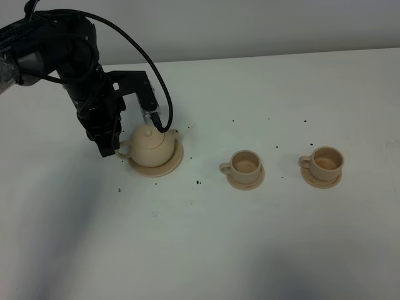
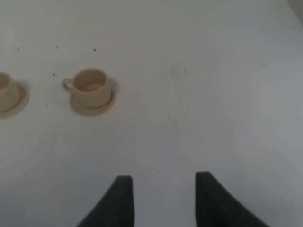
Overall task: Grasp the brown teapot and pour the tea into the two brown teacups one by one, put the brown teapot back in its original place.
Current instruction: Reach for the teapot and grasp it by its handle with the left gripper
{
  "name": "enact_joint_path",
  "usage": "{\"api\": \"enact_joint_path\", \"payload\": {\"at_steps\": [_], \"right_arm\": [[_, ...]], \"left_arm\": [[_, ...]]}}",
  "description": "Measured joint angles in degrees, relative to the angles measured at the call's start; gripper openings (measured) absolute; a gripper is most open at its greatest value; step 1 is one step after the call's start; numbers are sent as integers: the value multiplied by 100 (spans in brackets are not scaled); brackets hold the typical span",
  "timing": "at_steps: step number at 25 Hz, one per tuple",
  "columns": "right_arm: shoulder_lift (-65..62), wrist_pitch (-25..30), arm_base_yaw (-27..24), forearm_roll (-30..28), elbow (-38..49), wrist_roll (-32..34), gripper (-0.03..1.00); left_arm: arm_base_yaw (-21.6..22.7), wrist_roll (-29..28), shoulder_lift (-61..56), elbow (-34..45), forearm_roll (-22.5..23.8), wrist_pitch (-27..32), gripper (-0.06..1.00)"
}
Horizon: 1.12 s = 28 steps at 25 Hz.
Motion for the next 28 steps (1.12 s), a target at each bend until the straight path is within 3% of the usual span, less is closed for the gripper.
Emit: {"api": "enact_joint_path", "payload": {"at_steps": [9,21,28], "right_arm": [[0,0,0,0,0,0,34],[0,0,0,77,0,0,34],[0,0,0,84,0,0,34]], "left_arm": [[-143,-98,226,-107,23,-246,37],[-225,-161,338,-163,49,-250,37],[-229,-312,367,-163,337,-238,37]]}}
